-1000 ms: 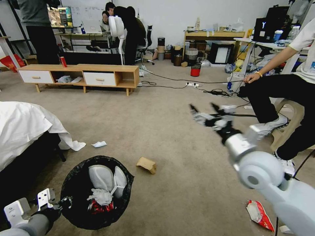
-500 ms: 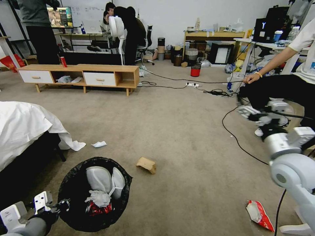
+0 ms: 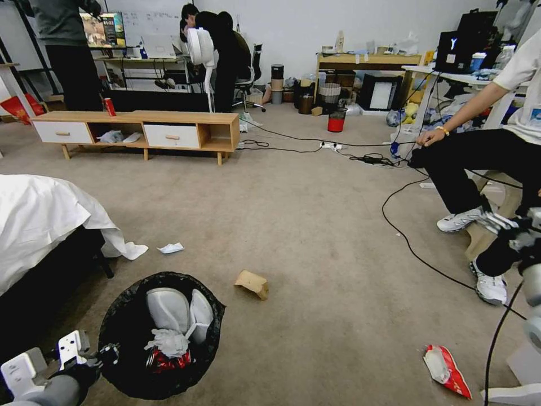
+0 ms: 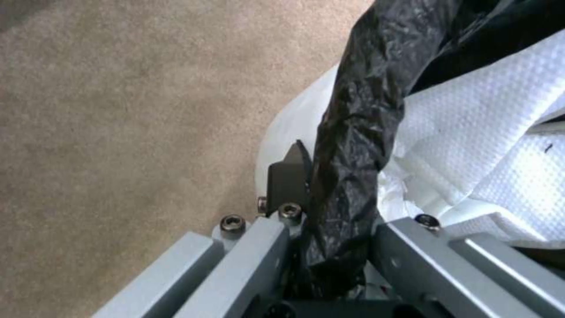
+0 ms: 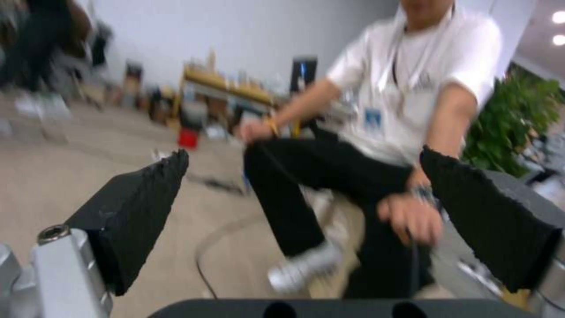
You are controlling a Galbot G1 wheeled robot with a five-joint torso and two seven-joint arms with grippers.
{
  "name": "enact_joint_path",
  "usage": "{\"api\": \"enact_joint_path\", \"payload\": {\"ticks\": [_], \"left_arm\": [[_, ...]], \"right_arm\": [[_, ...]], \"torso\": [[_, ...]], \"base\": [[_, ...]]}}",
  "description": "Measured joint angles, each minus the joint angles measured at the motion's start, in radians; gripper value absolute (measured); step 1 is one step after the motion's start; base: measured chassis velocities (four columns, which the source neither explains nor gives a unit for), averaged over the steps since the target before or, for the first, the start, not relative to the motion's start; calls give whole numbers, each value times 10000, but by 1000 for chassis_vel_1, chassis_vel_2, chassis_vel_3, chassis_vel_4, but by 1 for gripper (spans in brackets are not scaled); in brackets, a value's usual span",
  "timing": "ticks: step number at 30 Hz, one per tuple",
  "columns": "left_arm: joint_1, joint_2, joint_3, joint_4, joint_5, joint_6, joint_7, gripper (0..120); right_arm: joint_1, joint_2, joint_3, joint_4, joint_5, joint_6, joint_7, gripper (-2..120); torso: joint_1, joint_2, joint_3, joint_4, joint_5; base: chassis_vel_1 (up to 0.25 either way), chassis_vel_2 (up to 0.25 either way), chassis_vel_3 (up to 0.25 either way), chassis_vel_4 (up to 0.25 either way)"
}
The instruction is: Pick up the trash bin and place the garbage on the floor into it.
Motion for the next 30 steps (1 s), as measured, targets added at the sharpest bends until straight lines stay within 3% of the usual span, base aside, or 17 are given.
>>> {"api": "enact_joint_path", "payload": {"ticks": [16, 25, 29, 30], "left_arm": [[-8, 50, 50, 76, 35, 0, 30, 0], [48, 150, 19, 100, 7, -1, 72, 0], [50, 184, 19, 99, -10, -1, 73, 0], [50, 184, 19, 99, -10, -1, 73, 0]], "right_arm": [[-1370, 161, -197, -668, -258, -1361, -85, 100], [-1950, -142, 3, -69, 774, -3511, -624, 100], [-1792, -378, 6, -48, 1795, -5435, -944, 100], [-1792, -378, 6, -48, 1795, -5435, -944, 100]], "torso": [[0, 0, 0, 2, 1], [0, 0, 0, 1, -2], [0, 0, 0, 3, -1], [0, 0, 0, 3, -1]], "base": [[0, 0, 0, 0], [0, 0, 0, 0], [0, 0, 0, 0], [0, 0, 0, 0]]}}
